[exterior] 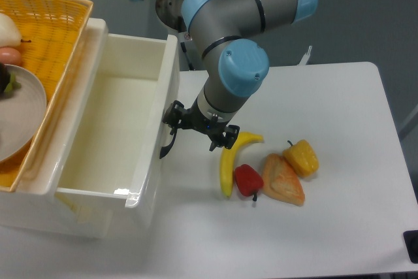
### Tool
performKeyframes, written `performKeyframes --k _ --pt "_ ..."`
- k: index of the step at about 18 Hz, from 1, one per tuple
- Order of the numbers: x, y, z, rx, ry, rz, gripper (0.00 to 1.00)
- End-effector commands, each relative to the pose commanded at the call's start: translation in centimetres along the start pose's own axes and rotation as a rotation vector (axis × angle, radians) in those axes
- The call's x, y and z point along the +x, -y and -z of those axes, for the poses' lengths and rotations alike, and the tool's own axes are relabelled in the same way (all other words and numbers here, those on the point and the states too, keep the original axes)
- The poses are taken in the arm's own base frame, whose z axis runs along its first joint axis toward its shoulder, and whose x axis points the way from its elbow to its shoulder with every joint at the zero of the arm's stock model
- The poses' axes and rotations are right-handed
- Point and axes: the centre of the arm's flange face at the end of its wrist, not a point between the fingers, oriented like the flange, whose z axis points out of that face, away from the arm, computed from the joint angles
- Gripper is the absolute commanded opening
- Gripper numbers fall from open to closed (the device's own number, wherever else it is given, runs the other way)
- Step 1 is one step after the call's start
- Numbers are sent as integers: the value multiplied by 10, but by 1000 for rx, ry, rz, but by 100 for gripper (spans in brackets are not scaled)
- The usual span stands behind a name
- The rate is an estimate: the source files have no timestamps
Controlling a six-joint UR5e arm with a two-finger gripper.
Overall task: Slide open the top white drawer
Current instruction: 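Keep pulling the drawer outward until it is fully extended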
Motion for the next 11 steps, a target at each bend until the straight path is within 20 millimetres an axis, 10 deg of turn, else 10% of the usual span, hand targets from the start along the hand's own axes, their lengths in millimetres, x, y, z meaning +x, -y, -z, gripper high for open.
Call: performKeyframes --k 11 --pt "-8 -3 1 1 -4 15 100"
